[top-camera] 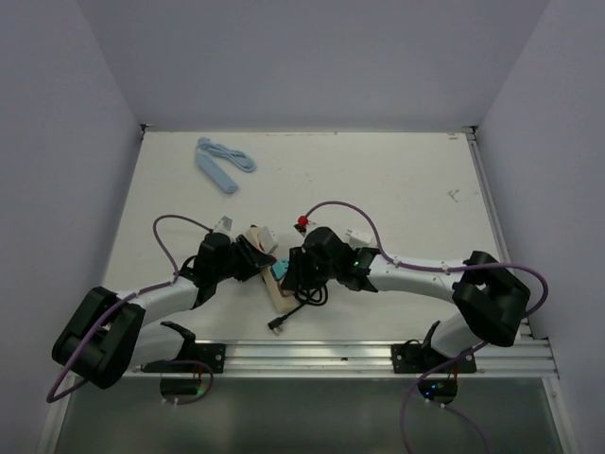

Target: Pull the plug off the socket

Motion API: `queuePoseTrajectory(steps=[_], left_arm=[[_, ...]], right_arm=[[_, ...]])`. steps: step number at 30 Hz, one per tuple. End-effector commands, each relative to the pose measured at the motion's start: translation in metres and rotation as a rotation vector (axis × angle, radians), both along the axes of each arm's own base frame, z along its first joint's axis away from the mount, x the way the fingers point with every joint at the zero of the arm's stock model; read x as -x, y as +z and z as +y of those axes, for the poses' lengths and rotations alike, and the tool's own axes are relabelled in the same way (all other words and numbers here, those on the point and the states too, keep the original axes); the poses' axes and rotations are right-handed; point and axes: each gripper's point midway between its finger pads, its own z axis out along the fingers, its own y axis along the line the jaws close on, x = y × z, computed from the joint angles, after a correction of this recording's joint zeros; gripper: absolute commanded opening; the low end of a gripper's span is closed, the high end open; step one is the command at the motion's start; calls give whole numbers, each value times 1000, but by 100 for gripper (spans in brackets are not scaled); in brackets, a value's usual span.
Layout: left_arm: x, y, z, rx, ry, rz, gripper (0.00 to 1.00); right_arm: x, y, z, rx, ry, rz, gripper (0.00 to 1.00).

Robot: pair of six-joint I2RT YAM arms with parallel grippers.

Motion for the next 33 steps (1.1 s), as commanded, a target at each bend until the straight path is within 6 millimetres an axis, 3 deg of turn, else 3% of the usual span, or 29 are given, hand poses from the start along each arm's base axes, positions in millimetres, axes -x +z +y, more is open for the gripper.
queuePoseTrajectory(steps=[1,14,22,28,32,33], left_arm=[[28,-60,54,-306,43,126,0],[27,-61,53,-313,46,147,0],[19,-57,58,-357,69,149,0],[13,-50,50,-322,72,149,0],[10,-49,51,-325,91,163,0],[8,-49,53,-336,102,157,0]], right_arm=[[-15,49,0,-111,-31,-62,0],[-30,61,-24,-156,-75,-76,0],[-32,36,-35,-28,-52,-79,0],[-30,21,-34,-46,-48,-80,0],[-30,18,-39,-45,-52,-101,0],[-32,25,-37,-71,-58,-126,0]])
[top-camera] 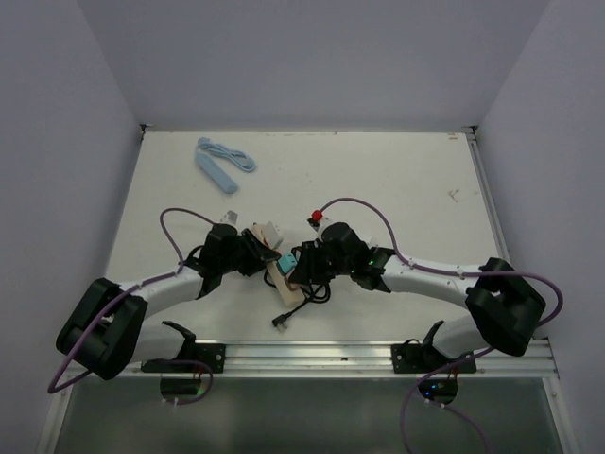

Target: Pull the plug off the socket

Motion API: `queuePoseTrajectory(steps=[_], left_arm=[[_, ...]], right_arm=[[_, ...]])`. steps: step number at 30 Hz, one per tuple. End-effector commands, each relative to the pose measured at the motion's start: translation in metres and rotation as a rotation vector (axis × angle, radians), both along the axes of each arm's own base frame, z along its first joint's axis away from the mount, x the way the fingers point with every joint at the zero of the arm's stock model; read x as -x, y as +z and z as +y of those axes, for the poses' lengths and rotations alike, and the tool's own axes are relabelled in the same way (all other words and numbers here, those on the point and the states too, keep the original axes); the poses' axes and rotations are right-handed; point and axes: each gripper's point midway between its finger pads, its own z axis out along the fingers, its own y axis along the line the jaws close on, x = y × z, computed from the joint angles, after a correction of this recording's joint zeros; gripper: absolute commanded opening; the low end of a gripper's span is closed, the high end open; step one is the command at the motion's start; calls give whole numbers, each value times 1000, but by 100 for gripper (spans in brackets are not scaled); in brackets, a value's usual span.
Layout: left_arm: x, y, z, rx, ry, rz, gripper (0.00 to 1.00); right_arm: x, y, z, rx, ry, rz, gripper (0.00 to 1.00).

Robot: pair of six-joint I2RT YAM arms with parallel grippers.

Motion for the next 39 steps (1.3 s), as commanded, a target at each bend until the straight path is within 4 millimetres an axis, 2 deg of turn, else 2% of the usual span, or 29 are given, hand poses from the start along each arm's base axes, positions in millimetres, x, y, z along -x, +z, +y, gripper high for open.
queuePoseTrajectory(steps=[1,4,9,17,25,27,28,33,36,38,39], left_arm=[[18,-58,66,-346,89,111,0],[21,-60,70,-371,91,132,0],[22,-63,80,-424,105,139,0],[22,-56,93,-496,115,122,0],[23,-59,99,-536,111,128,0],[25,-61,98,-535,103,135,0],[26,-63,96,-526,97,143,0],[27,-64,95,-520,96,147,0],[26,-63,95,-521,98,145,0],[24,-62,93,-510,100,142,0],[24,-63,92,-502,101,146,0]], right_arm=[[-17,13,-20,4,-48,-106,0],[-19,6,-32,15,-76,-90,0],[-22,6,-38,-24,-97,-36,0],[-26,24,-45,-10,-81,-43,0],[-27,24,-54,31,-79,-35,0],[-32,23,-56,30,-89,-70,0],[-28,15,-60,33,-92,-69,0],[-27,2,-63,15,-113,-78,0],[-30,0,-60,-18,-130,-89,0],[-25,-10,-59,-41,-135,-64,0],[-28,-4,-53,-92,-146,-74,0]])
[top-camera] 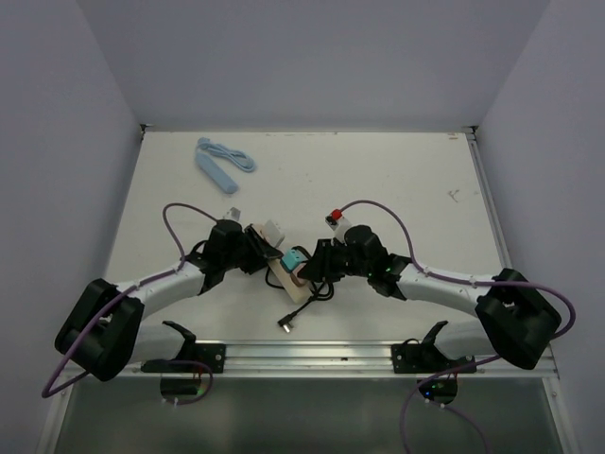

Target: Pull the plug off the socket

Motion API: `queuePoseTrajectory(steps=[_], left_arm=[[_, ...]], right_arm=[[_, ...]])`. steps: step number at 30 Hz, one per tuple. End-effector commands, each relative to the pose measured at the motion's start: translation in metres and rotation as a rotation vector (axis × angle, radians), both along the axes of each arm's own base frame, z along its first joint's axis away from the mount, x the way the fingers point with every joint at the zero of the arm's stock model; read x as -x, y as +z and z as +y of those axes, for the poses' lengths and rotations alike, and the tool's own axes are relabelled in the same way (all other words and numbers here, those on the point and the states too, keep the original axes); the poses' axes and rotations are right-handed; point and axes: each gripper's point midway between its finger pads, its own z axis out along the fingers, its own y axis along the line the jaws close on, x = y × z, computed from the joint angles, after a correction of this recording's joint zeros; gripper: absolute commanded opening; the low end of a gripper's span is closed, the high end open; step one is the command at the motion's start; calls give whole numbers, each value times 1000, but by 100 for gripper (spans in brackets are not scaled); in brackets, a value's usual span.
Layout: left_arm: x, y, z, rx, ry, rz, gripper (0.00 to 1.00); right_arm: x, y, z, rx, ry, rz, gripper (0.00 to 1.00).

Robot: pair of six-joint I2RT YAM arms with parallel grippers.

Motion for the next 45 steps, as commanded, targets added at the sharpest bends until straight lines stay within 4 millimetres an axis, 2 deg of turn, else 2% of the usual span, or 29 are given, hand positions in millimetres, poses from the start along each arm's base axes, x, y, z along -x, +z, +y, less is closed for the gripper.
queuePoseTrajectory(steps=[1,6,7,9,10,13,18,21,22,24,25,26,28,29,30,33,35,43,45], left_arm=[[26,-69,92,-445,84,120,0],[24,-70,95,-469,82,120,0],[24,-70,96,-476,83,117,0],[24,-70,98,-490,78,116,0],[23,-70,97,-488,77,112,0],[20,-68,91,-467,66,100,0],[16,-63,87,-477,55,86,0],[16,-62,86,-462,67,90,0],[15,-62,86,-458,76,91,0],[15,-63,87,-456,85,100,0],[15,-64,88,-457,89,104,0],[14,-64,88,-459,91,107,0],[14,-66,92,-472,102,123,0],[14,-67,94,-476,107,126,0],[12,-66,95,-480,113,122,0],[9,-64,98,-494,119,111,0],[7,-62,98,-501,105,97,0],[6,-59,89,-466,73,59,0],[5,-58,86,-451,61,51,0]], right_arm=[[-16,-14,-31,22,-130,-1,0],[-18,-12,-32,71,-110,-7,0],[-24,0,-28,73,-105,-28,0],[-21,-4,-35,155,-77,-16,0],[-26,6,-31,155,-72,-32,0],[-29,14,-28,158,-59,-35,0],[-30,13,-21,158,-46,-6,0],[-28,9,-27,165,-54,-26,0],[-24,1,-32,176,-57,-20,0],[-24,5,-38,163,-72,-58,0],[-18,-2,-44,166,-79,-51,0],[-18,3,-47,152,-97,-72,0],[-13,-3,-55,154,-115,-71,0],[-14,4,-57,133,-134,-93,0],[-10,-2,-61,139,-144,-81,0],[-14,8,-58,104,-159,-101,0],[-11,1,-59,144,-143,-65,0],[-12,7,-34,97,-63,-17,0],[-9,14,-25,60,-39,-15,7]])
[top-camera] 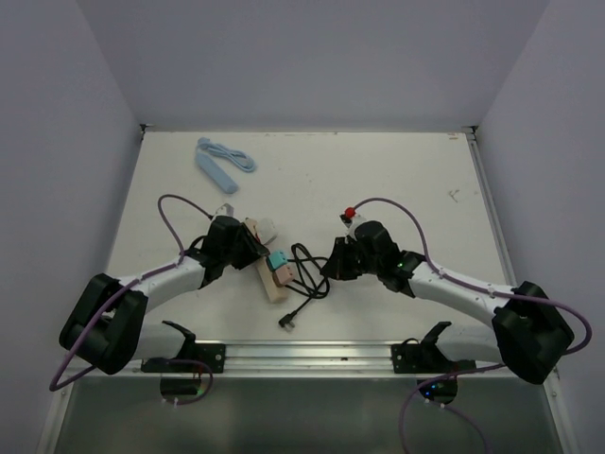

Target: Pull the plug off the socket

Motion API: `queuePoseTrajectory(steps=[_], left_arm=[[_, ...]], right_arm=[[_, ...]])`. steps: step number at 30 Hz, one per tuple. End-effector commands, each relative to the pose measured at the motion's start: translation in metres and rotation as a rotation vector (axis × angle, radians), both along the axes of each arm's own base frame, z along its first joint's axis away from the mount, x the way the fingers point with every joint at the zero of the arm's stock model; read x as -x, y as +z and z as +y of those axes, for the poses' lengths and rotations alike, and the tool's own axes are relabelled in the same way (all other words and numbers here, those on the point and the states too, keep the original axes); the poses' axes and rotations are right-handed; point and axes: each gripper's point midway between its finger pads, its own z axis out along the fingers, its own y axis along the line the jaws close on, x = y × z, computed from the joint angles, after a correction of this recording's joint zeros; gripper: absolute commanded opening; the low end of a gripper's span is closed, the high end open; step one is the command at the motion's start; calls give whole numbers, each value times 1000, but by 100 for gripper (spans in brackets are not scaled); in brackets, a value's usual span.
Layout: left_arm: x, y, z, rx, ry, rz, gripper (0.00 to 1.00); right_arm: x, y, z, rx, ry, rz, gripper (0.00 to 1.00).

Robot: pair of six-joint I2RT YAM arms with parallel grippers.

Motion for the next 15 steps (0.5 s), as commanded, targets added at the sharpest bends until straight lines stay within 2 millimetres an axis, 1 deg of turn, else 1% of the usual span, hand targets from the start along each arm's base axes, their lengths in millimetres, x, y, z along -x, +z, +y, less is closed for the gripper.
queuePoseTrajectory(steps=[1,2,3,4,5,6,7,8,9,10,11,13,14,15], left_arm=[[19,-38,49,-247,16,64,0],[19,-37,47,-242,11,61,0],[17,-36,45,-232,5,55,0],[16,-34,43,-226,2,47,0],[15,-34,43,-224,-2,43,0],[17,-34,41,-215,-9,45,0],[14,-32,38,-204,-13,33,0],[14,-33,37,-199,-18,31,0],[17,-34,35,-188,-26,38,0],[12,-30,31,-168,-26,12,0],[11,-30,30,-158,-30,7,0],[13,-30,27,-139,-38,6,0],[14,-30,26,-134,-39,8,0],[14,-30,25,-130,-42,6,0]], right_arm=[[-1,30,23,-92,58,-24,13],[1,34,28,-114,69,-21,26],[3,40,35,-127,86,-26,33],[3,43,38,-136,89,-25,44],[3,44,42,-143,97,-23,49],[4,50,49,-156,111,-27,53],[4,51,52,-162,113,-19,59],[4,45,57,-154,120,2,60],[4,50,64,-163,135,4,61],[5,47,68,-162,135,23,64],[4,42,73,-159,139,39,65],[6,41,84,-176,151,67,68],[5,38,87,-175,151,73,68],[4,31,91,-163,149,89,68]])
